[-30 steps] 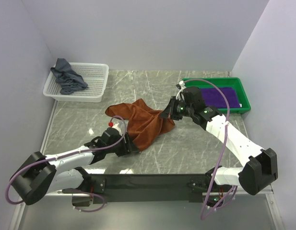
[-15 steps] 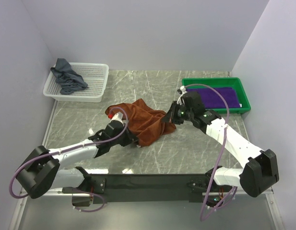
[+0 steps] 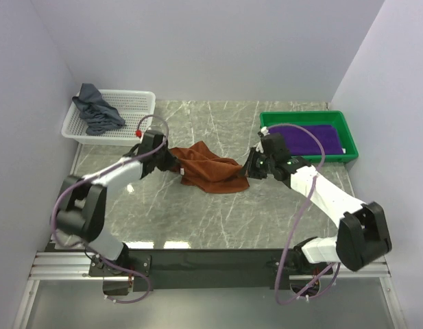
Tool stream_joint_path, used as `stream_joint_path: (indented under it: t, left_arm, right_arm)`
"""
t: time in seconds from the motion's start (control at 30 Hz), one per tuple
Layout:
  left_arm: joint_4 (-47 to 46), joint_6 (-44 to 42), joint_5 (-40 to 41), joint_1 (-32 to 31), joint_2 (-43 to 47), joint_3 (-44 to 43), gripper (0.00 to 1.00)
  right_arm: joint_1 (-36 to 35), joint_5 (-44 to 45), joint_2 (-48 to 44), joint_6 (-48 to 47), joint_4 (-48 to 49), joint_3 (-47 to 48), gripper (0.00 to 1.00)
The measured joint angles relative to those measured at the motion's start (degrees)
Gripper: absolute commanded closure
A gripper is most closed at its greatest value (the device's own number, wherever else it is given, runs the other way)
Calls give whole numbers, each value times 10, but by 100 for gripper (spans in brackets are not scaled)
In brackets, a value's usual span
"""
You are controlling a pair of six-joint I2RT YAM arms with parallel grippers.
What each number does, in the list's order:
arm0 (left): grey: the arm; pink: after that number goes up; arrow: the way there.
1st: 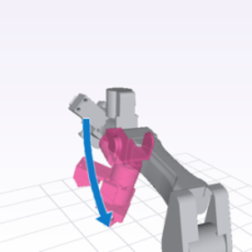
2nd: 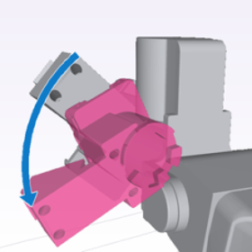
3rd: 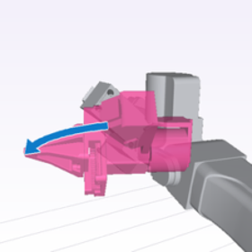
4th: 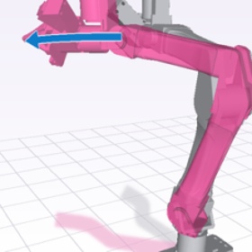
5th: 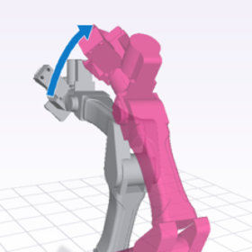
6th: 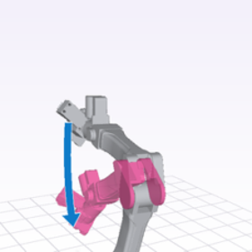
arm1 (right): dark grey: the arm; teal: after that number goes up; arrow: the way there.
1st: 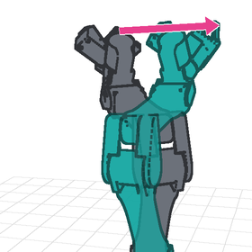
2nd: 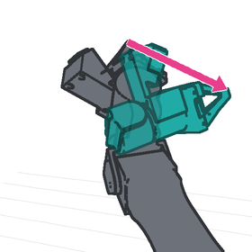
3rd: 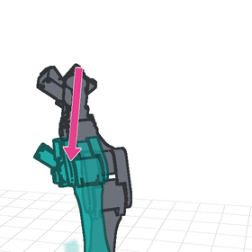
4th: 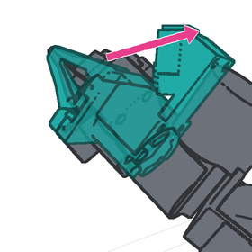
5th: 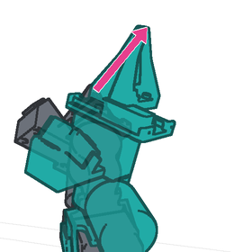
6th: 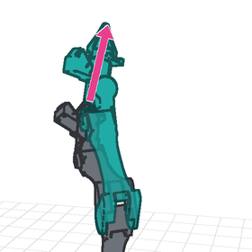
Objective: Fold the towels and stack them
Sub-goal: Flatten out the crumpled towel
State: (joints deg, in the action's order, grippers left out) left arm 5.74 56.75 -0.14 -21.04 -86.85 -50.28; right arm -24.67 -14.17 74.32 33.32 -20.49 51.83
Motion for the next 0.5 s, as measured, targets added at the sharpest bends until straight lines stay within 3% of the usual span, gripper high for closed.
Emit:
stream_joint_path:
  t: [0.1, 0.2, 0.23, 0.3, 0.33, 0.4, 0.5]
  left_arm:
    - [23, -18, -16, 15, -70, -50, 83]
    - [45, -33, -38, 28, -101, -67, 66]
    - [50, -38, -49, 32, -103, -68, 54]
    - [51, -45, -78, 36, -101, -69, 42]
    - [45, -50, -92, 37, -98, -68, 31]
    - [31, -56, -119, 35, -90, -66, 26]
    - [-10, -63, -150, 32, -63, -37, 27]
  right_arm:
    - [7, 3, 36, -4, 7, -10, 100]
    - [16, 6, 66, -8, 10, -17, 100]
    - [19, 6, 76, -9, 10, -17, 100]
    - [26, 6, 89, -11, 16, -17, 100]
    - [29, 5, 96, -13, 19, -17, 100]
    - [32, 3, 106, -14, 24, -17, 100]
    - [35, -6, 118, -15, 34, -17, 100]
